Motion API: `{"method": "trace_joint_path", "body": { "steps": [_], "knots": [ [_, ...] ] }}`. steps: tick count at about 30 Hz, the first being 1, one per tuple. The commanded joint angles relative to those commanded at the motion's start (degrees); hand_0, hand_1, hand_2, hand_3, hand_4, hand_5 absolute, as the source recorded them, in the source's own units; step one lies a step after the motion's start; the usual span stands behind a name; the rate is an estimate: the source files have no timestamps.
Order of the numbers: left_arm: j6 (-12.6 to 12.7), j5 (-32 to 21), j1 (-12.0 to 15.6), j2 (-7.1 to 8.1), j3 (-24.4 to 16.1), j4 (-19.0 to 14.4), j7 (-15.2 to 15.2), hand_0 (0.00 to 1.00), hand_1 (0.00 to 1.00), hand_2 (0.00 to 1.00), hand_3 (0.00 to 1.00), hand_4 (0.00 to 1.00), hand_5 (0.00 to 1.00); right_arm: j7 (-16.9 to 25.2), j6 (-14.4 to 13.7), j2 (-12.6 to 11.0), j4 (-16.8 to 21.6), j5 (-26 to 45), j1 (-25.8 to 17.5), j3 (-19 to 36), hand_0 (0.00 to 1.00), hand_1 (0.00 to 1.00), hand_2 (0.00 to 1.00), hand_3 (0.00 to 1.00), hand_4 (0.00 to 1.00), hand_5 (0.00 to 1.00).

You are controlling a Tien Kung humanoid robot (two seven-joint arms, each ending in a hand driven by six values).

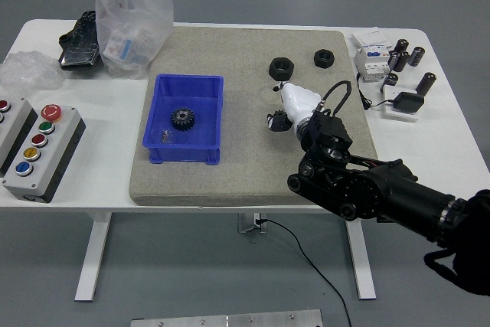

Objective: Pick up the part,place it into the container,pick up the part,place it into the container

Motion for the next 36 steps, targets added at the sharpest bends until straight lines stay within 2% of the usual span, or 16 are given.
{"method": "trace_joint_path", "body": {
  "steps": [1,5,12,13,18,19,24,25,36],
  "knots": [
    [-0.01,-0.02,-0.01,-0.01,0.02,0.0,0.0,0.692,0.587,0.557,0.617,0.557,0.094,0.11,0.18,0.19,-0.92,0.24,-0.02,-0.14,0.753,0.788,0.809,0.853,0.813,0.304],
    [-0.07,-0.13,-0.07,0.02,0.06,0.0,-0.01,0.692,0.587,0.557,0.617,0.557,0.094,0.87,0.18,0.76,-3.35,1.78,-0.04,-0.59,0.753,0.788,0.809,0.853,0.813,0.304],
    [-0.07,-0.21,-0.22,0.1,0.18,0.0,-0.07,0.692,0.587,0.556,0.616,0.552,0.1,1.51,-0.28,1.76,-4.41,3.32,-0.07,-1.75,0.74,0.783,0.798,0.853,0.814,0.304],
    [-0.08,-0.23,-0.23,0.09,0.21,0.0,-0.08,0.692,0.587,0.555,0.616,0.552,0.101,1.57,-0.43,1.86,-4.48,3.56,-0.08,-1.99,0.688,0.714,0.686,0.73,0.683,0.215],
    [-0.09,-0.2,-0.21,0.09,0.26,0.0,-0.07,0.692,0.587,0.555,0.616,0.552,0.101,1.98,-1.3,2.21,-4.73,4.61,-0.26,-2.57,0.688,0.714,0.686,0.73,0.683,0.215],
    [-0.1,-0.22,-0.22,0.09,0.27,0.0,-0.09,0.692,0.587,0.555,0.615,0.552,0.103,1.94,-1.33,2.28,-4.85,4.64,-0.3,-2.65,0.561,0.626,0.548,0.667,0.617,0.046],
    [-0.13,-0.33,-0.25,0.09,0.41,0.0,-0.2,0.692,0.587,0.555,0.615,0.552,0.103,1.55,-1.57,2.37,-5.46,4.58,-0.49,-3.27,0.561,0.626,0.548,0.667,0.617,0.046],
    [-0.13,-0.37,-0.26,0.09,0.45,0.0,-0.23,0.692,0.587,0.555,0.615,0.552,0.105,1.53,-1.76,2.37,-5.52,4.58,-0.51,-3.34,0.474,0.608,0.488,0.647,0.648,0.002],
    [-0.12,-0.57,-0.3,0.08,0.69,0.0,-0.57,0.692,0.586,0.555,0.615,0.551,0.105,2.19,-5.98,2.37,-5.71,4.81,-0.8,-4.1,0.452,0.597,0.469,0.632,0.619,0.002]
  ]
}}
